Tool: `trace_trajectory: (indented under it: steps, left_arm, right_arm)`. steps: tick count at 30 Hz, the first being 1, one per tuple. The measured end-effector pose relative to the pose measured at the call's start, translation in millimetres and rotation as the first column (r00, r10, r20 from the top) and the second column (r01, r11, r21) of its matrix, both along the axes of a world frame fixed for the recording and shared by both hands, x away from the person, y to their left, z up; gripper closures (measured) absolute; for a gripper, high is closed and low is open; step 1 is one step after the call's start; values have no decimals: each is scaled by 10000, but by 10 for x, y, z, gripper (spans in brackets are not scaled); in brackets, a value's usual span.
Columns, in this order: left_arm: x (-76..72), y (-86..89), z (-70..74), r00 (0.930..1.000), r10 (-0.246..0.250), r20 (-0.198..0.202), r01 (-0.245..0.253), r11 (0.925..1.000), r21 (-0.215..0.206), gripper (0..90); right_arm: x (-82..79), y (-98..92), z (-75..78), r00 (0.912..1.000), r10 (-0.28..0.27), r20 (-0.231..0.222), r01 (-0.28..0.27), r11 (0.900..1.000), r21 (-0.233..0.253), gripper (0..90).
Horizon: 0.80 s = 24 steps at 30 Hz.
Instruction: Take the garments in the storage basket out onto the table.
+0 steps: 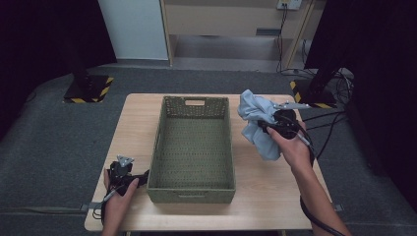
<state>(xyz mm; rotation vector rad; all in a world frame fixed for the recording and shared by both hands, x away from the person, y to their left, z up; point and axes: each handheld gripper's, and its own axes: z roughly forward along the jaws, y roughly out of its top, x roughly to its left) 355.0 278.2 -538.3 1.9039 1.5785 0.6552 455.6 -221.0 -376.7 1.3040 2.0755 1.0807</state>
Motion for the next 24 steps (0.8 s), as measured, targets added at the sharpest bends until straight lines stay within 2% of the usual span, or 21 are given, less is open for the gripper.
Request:
trace_trajectory:
  steps: [11,24]
  left_arm:
    - [0,0,0,10000,0,0,0,10000,-3,0]
    - [1,1,1,10000,-7,-14,7,10000,5,0]
  right_arm:
    - [166,-81,-141,9990,-229,-371,227,9997,-61,558]
    - [345,-129,-487,9938,-407,-1032,387,9990,-208,557]
